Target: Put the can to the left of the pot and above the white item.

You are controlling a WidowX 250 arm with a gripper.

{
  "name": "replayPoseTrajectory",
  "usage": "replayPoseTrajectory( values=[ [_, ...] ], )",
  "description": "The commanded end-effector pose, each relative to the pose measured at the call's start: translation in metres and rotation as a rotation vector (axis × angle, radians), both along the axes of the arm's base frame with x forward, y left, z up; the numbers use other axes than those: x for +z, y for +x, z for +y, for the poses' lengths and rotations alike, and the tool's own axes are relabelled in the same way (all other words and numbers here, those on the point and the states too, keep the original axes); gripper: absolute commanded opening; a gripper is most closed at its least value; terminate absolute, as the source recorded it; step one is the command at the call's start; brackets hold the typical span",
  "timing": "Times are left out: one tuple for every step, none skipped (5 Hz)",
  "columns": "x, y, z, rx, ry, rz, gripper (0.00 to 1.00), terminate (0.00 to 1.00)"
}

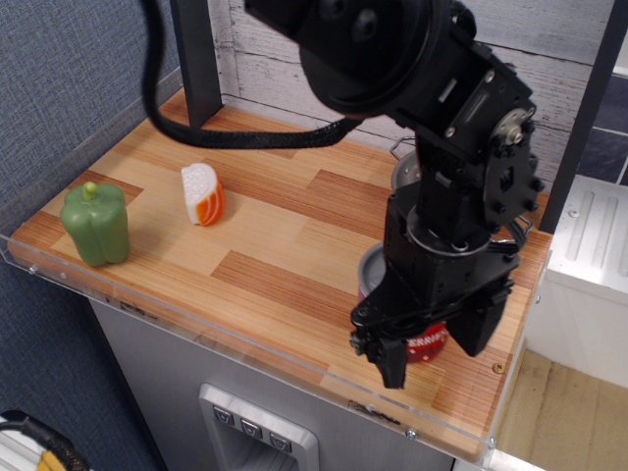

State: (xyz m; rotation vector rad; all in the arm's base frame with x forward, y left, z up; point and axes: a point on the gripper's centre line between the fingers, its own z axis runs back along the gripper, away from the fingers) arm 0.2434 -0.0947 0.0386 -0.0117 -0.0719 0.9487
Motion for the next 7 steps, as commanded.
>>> replayPoseTrajectory(
  values=[
    [0.012, 0.022, 0.034, -0.054, 0.068, -0.050, 1.00, 0.00],
    [0.007, 0.027, 0.052, -0.089, 0.090, -0.056, 1.00, 0.00],
    [0.005, 0.033, 0.070, -0.107, 0.110, -0.046, 1.00, 0.00],
    [0.004, 0.036, 0.089, -0.064, 0.090, -0.071, 1.00, 0.00],
    [0.004, 0.042, 0.103, -0.054, 0.088, -0.072, 1.00, 0.00],
    [0.002, 0.049, 0.113, -0.048, 0.100, -0.067, 1.00, 0.00],
    [-0.001, 0.057, 0.120, -0.056, 0.117, -0.057, 1.00, 0.00]
  ],
)
